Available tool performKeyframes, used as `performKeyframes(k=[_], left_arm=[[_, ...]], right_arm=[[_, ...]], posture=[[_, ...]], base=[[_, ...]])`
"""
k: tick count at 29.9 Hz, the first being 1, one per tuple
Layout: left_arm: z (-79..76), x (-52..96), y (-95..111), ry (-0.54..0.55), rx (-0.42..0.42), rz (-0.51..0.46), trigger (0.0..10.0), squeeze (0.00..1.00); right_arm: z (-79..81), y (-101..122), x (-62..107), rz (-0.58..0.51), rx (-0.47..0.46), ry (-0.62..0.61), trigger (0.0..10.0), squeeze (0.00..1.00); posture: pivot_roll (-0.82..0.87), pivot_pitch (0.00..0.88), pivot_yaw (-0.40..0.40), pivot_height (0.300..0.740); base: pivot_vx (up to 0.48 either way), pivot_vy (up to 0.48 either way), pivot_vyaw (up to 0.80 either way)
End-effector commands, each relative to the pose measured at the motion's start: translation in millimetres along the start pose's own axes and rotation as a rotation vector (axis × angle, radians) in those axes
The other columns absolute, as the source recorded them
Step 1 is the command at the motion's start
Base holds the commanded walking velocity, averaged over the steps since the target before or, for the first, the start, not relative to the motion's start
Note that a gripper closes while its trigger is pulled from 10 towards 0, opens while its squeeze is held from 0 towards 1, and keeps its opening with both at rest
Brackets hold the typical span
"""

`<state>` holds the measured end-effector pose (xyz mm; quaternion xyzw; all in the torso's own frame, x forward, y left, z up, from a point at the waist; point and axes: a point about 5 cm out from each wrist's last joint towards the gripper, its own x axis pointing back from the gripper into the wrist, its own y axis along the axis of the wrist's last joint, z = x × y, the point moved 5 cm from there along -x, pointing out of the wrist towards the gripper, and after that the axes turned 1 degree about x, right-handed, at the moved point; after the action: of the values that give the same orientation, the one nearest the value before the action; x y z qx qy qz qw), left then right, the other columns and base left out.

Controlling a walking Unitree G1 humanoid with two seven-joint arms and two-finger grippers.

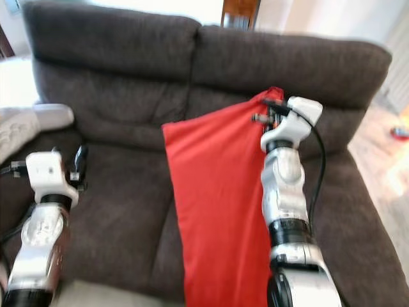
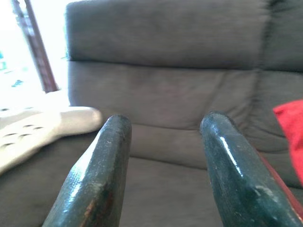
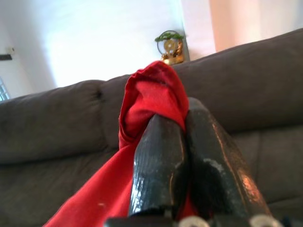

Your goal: Move the pillow to the sofa from floor

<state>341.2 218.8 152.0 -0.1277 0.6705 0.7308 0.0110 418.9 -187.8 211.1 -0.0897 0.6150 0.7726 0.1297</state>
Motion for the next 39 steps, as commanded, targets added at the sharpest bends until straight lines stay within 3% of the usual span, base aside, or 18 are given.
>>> performKeyframes(k=[1, 12, 20, 22, 23, 27, 31, 33, 39], left_arm=[[-6.4, -0.2, 3, -0.018, -0.005, -0.010, 10.0, 0.00], [-5.3, 1.4, 2, -0.013, -0.004, -0.007, 10.0, 0.00], [-8.9, 2.3, 0, -0.024, -0.014, 0.003, 10.0, 0.00], [-12.5, 3.4, -4, -0.047, -0.012, 0.022, 10.0, 0.00], [-17.2, 5.3, -8, -0.072, -0.004, 0.040, 10.0, 0.00], [-26.8, 8.8, -11, -0.111, 0.004, 0.061, 10.0, 0.00], [-28.6, 9.4, -12, -0.121, 0.001, 0.064, 10.0, 0.00], [-30.2, 10.9, -12, -0.129, 0.000, 0.068, 10.0, 0.00], [-30.4, 12.5, -14, -0.139, -0.007, 0.077, 10.0, 0.00]], right_arm=[[1.4, 41, -10.6, -0.155, 0.019, 0.005, 10.0, 0.00], [-11.9, 44, -16.2, -0.159, 0.037, -0.044, 10.0, 0.00], [-17.6, 18, -10.6, -0.077, 0.074, -0.061, 10.0, 0.00], [-21.8, 7, -7.8, -0.036, 0.096, -0.069, 10.0, 0.00], [-27.4, -9, -3.3, 0.026, 0.151, -0.082, 10.0, 0.00], [-43.2, -46, 13.2, 0.156, 0.163, -0.136, 10.0, 0.00], [-47.0, -54, 18.1, 0.190, 0.170, -0.149, 10.0, 0.00], [-52.0, -71, 28.8, 0.249, 0.202, -0.159, 10.0, 0.00], [-53.0, -93, 42.1, 0.335, 0.222, -0.150, 10.0, 0.00]], posture=[[0.24, 0.000, -0.099, 0.740], [0.23, 0.000, -0.102, 0.740], [0.23, 0.000, -0.107, 0.740], [0.23, 0.000, -0.110, 0.740], [0.23, 0.000, -0.112, 0.740], [0.24, 0.000, -0.118, 0.740], [0.24, 0.000, -0.120, 0.740], [0.24, 0.000, -0.124, 0.740], [0.25, 0.000, -0.127, 0.740]], base=[[0.356, 0.000, 0.00], [0.354, 0.000, 0.00], [0.356, 0.000, 0.00], [0.000, 0.000, 0.00], [0.000, 0.000, 0.00], [0.000, 0.000, 0.00], [0.000, 0.000, 0.00], [0.000, 0.000, 0.00], [0.000, 0.000, 0.00]])
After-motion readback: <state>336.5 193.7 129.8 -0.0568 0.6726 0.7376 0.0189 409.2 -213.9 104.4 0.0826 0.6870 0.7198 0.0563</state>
